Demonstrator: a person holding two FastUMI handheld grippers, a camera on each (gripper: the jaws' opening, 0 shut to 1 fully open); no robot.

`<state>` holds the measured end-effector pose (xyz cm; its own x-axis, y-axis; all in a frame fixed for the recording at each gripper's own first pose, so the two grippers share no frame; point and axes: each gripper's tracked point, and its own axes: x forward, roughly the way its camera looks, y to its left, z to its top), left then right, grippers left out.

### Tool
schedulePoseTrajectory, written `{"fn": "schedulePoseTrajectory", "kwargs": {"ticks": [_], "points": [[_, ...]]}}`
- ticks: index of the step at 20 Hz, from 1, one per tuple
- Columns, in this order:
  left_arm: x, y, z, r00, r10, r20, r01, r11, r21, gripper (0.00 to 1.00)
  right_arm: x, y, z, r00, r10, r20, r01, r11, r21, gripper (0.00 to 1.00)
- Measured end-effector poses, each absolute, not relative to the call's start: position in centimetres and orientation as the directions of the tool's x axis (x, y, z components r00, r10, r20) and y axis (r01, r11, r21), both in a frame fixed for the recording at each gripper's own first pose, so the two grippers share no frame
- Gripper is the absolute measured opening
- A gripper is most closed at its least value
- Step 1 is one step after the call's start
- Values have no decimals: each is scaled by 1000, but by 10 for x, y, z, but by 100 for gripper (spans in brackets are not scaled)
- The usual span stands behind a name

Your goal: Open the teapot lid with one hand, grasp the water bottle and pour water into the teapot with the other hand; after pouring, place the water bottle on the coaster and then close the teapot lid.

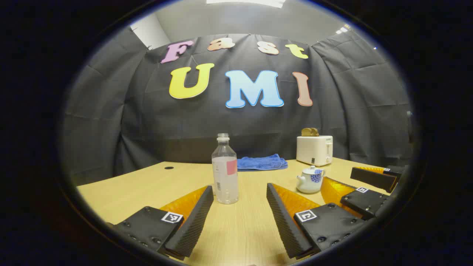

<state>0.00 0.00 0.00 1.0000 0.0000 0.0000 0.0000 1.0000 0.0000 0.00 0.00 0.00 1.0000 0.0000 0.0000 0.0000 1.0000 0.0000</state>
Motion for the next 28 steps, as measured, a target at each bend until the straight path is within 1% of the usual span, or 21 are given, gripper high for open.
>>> {"fn": "schedulePoseTrajectory", "kwargs": {"ticks": [15, 18, 22, 28], "points": [[-1, -3, 0, 1000, -11, -2, 11, 1000, -2, 100, 0, 5, 1, 999, 35, 1, -35, 999, 0, 94], [-1, 2, -1, 1000, 14, -2, -14, 1000, 1, 99, 0, 0, 0, 1000, 5, -2, -5, 1000, 0, 95], [1, 4, 2, 1000, 30, -3, -30, 1000, 1, 99, 0, 1, 0, 1000, 9, -2, -9, 1000, -1, 94], [9, -6, 0, 1000, -30, -1, 30, 999, -22, 100, 7, 0, 0, 1000, 21, -8, -21, 1000, 0, 95]]}}
